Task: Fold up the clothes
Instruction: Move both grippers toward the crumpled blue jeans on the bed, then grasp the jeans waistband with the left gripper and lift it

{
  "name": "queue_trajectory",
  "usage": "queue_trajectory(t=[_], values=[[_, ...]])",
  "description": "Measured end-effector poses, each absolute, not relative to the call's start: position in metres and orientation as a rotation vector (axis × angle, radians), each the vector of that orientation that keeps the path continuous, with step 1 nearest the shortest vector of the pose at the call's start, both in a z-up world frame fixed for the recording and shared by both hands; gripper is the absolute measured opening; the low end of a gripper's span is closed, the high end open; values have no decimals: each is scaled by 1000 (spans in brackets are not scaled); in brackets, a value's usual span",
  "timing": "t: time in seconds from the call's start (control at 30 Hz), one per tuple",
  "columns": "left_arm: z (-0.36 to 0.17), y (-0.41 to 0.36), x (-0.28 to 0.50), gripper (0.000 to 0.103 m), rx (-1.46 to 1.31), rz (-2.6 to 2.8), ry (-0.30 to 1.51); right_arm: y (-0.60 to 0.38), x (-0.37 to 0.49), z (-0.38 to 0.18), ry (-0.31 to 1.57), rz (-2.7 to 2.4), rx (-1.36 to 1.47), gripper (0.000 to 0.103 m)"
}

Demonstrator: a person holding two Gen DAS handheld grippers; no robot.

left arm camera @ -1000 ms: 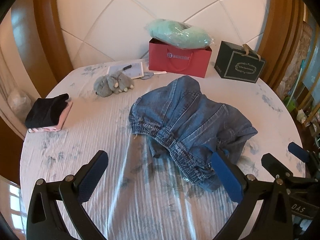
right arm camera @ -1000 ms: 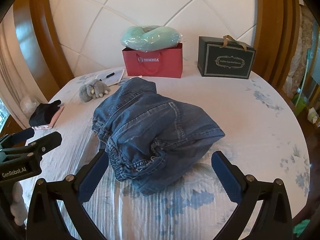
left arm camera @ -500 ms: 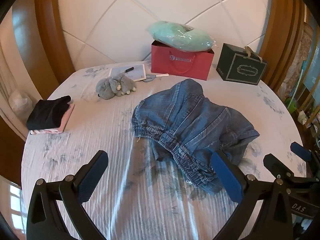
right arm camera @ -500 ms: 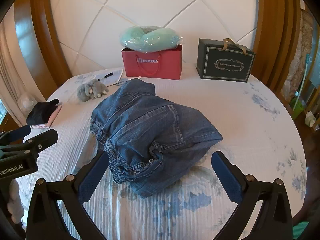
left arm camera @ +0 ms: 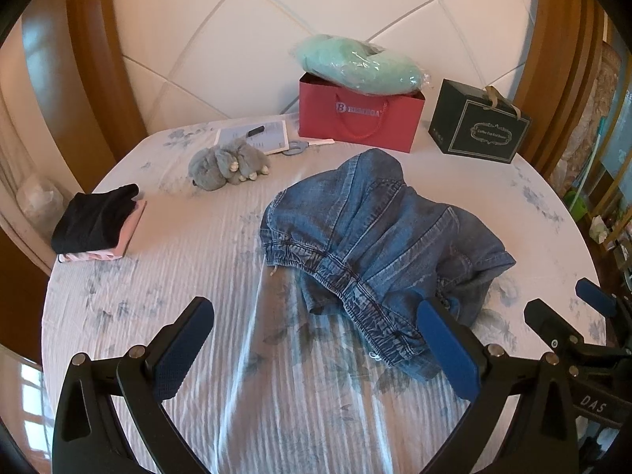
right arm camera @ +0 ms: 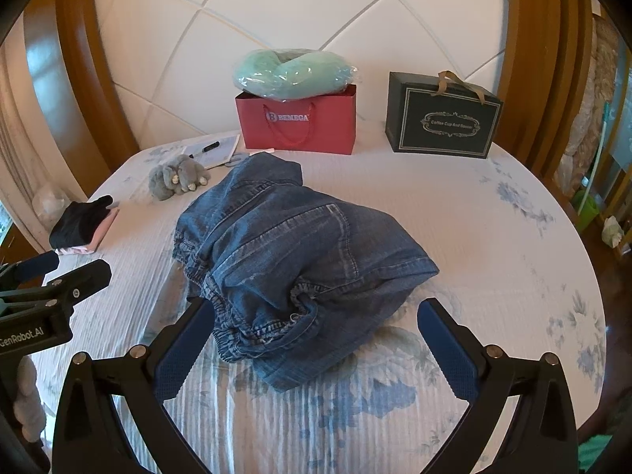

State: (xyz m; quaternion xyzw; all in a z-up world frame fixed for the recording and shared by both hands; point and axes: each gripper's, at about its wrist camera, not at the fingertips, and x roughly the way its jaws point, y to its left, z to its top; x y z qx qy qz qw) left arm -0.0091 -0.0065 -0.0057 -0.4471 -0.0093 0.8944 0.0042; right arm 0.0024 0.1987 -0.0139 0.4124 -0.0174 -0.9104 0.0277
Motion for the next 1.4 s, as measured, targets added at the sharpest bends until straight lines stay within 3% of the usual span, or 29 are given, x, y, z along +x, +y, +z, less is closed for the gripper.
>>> queue_trajectory(t=[1.0, 1.4], values=[[-21, -11, -21, 103, -1467, 2780, -36, 208, -7, -24, -72, -2800, 1324, 103], [-82, 6, -66, 103, -1562, 2654, -137, 236, -28, -53, -85, -2773, 1430, 103]])
